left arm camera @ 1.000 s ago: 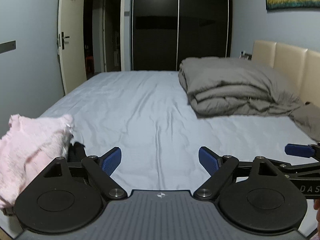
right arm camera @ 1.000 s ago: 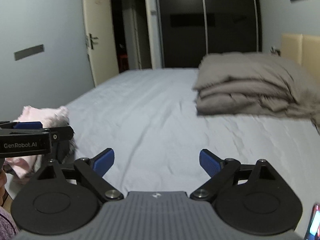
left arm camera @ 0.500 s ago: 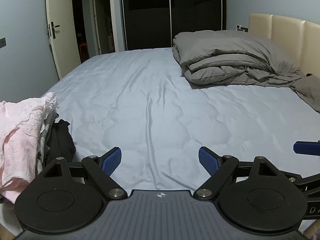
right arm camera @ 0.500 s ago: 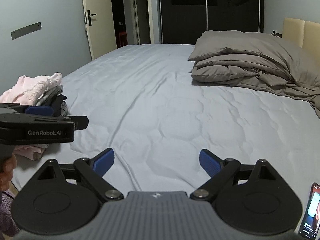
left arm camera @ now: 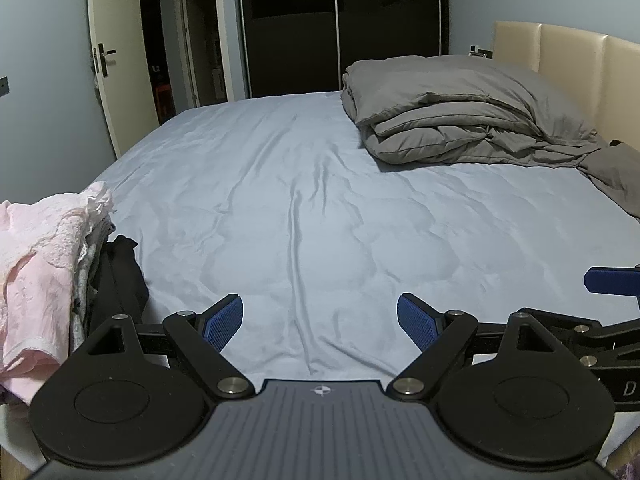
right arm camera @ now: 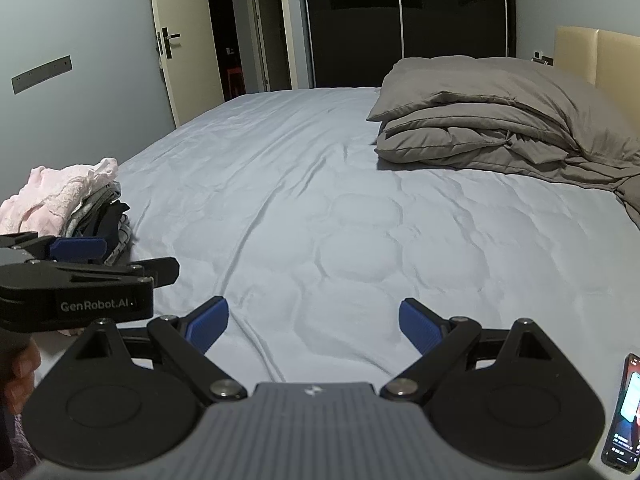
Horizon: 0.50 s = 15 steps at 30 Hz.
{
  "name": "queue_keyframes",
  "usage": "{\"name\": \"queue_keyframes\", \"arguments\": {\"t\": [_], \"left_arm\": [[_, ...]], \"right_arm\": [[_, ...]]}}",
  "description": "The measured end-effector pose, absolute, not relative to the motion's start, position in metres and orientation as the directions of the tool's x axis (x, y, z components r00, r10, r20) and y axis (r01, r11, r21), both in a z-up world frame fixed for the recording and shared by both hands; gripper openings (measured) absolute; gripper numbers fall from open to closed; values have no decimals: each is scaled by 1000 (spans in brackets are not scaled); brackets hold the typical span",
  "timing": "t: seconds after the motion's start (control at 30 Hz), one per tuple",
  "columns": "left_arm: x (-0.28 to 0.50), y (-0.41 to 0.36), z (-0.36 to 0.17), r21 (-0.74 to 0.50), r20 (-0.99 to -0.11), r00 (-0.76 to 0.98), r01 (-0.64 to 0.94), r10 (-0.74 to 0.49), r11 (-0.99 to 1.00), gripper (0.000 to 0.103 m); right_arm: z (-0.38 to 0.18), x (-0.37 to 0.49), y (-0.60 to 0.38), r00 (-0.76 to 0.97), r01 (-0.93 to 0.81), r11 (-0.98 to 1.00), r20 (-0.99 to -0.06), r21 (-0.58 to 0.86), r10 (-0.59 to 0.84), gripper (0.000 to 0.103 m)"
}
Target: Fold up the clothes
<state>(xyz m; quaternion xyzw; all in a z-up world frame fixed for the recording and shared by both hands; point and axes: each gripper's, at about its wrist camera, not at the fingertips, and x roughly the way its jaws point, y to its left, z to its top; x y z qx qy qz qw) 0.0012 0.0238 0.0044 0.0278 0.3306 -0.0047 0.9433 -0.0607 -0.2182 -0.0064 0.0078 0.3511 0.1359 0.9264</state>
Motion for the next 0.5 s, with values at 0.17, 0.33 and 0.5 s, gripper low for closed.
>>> {"name": "queue_keyframes", "arguments": {"t": [0.17, 0.33, 0.5], "left_arm": [[0, 29, 5, 46, -625, 780, 15, 17, 999, 85], [-1, 31, 6, 46, -628, 778, 11, 20, 999, 85], [0, 33, 6, 42, -631, 775, 5, 23, 999, 85]], "right_arm": [[-6, -57, -214, 713, -252, 961, -649, 114, 265, 94], [-6, -57, -210, 708, -262, 958, -652, 112, 270, 94], [-7, -57, -209, 705, -261, 959, -657, 113, 269, 94]]}}
